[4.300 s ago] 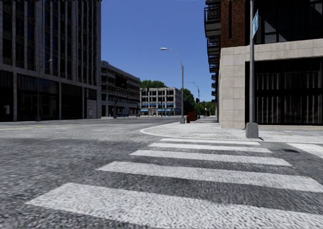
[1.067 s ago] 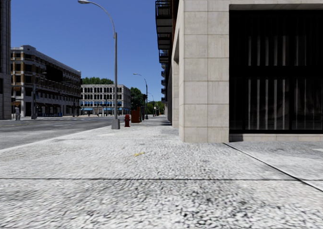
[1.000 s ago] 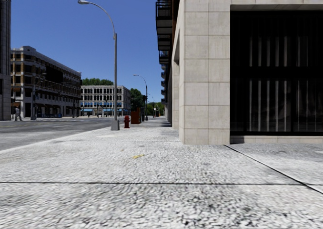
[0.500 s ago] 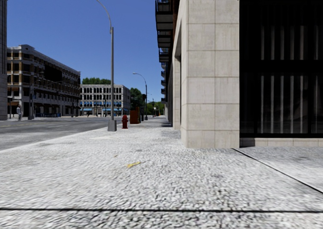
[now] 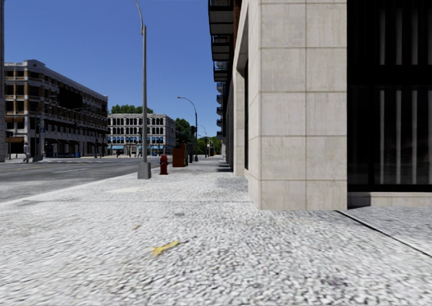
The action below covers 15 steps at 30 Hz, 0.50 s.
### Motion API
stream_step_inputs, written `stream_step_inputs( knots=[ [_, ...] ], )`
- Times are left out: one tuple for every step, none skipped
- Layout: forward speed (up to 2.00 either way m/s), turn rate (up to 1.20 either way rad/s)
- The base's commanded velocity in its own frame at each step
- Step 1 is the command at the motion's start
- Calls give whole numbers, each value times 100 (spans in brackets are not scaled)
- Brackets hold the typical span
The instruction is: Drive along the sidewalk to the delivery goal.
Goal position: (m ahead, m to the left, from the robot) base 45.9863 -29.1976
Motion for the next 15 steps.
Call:
stream_step_inputs(
  knots=[
    [200,14],
    [200,19],
    [200,21],
    [200,21],
    [200,22],
    [200,23],
    [200,23],
    [200,23],
    [200,23],
    [200,23],
    [200,23],
    [200,23],
    [200,23],
    [200,23],
    [200,23]
  ],
)
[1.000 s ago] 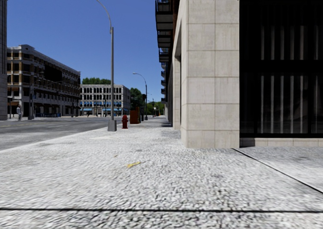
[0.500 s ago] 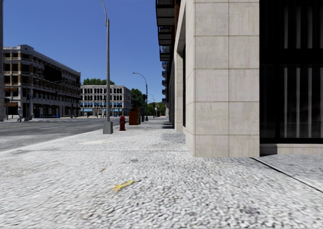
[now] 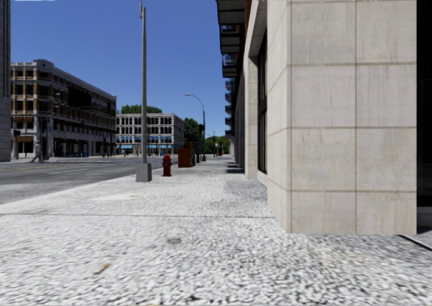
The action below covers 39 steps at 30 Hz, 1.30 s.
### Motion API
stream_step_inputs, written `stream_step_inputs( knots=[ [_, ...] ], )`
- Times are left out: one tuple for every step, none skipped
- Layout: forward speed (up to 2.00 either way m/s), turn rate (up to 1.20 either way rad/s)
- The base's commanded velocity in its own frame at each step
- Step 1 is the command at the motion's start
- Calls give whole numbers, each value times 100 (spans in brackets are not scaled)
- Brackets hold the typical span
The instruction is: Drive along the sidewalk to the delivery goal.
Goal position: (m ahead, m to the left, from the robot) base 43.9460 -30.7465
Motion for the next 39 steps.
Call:
stream_step_inputs(
  knots=[
    [200,23],
    [200,23],
    [200,23],
    [200,23],
    [200,23],
    [200,23],
    [200,23],
    [200,23],
    [200,21],
    [200,12],
    [200,7],
    [200,7],
    [200,0],
    [200,0],
    [200,0],
    [200,0],
    [200,0],
    [200,0],
    [200,0],
    [200,0],
    [200,0],
    [200,0],
    [200,0],
    [200,0],
    [200,0],
    [200,0],
    [200,0],
    [200,0],
    [200,0],
    [200,0],
    [200,0],
    [200,0],
    [200,0],
    [200,0],
    [200,0],
    [200,0],
    [200,0],
    [200,0],
    [200,0]
  ],
)
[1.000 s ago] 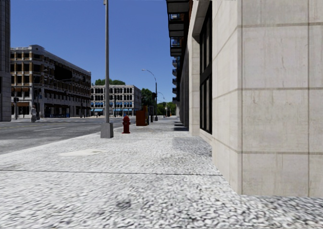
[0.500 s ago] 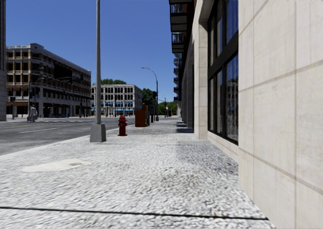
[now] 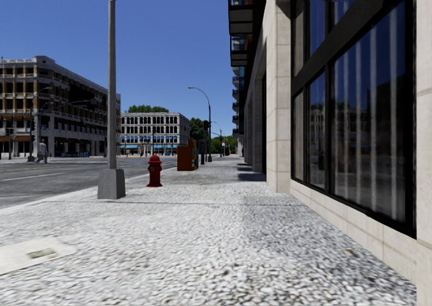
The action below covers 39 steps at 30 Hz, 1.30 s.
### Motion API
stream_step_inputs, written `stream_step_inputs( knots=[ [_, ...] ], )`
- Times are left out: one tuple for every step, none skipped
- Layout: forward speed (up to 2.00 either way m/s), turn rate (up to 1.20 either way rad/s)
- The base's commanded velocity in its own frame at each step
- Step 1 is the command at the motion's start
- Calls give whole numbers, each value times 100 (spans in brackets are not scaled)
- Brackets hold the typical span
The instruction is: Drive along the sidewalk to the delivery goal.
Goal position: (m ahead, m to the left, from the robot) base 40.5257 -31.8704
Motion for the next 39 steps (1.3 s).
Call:
stream_step_inputs(
  knots=[
    [200,0],
    [200,0],
    [200,0],
    [200,0],
    [200,0],
    [200,0],
    [200,0],
    [200,0],
    [200,0],
    [200,0],
    [200,0],
    [200,0],
    [200,0],
    [200,0],
    [200,0],
    [200,0],
    [200,0],
    [200,0],
    [200,0],
    [200,0],
    [200,0],
    [200,0],
    [200,0],
    [200,0],
    [200,-1],
    [200,-3],
    [200,-3],
    [200,-3],
    [200,-4],
    [200,-4],
    [200,-6],
    [200,-11],
    [200,-14],
    [200,-14],
    [200,-15],
    [200,-15],
    [200,-15],
    [200,-15],
    [200,-15]
  ],
)
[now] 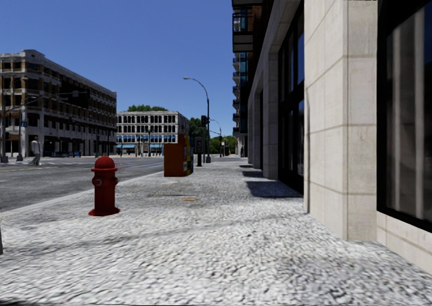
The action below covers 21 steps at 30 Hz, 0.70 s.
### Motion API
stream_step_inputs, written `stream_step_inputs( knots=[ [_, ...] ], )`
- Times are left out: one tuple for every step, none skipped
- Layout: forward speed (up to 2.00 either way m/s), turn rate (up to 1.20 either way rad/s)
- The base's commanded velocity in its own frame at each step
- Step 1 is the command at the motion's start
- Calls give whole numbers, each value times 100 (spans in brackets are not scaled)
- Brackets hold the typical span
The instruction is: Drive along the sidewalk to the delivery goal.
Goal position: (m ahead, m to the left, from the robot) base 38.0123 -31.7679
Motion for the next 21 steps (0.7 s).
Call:
stream_step_inputs(
  knots=[
    [200,-15],
    [200,-15],
    [200,-15],
    [200,-16],
    [200,-19],
    [200,-19],
    [200,-20],
    [200,-21],
    [200,-21],
    [200,-21],
    [200,-22],
    [200,-22],
    [200,-23],
    [200,-23],
    [200,-23],
    [200,-23],
    [200,-23],
    [200,-23],
    [200,-23],
    [200,-23],
    [200,-23]
  ],
)
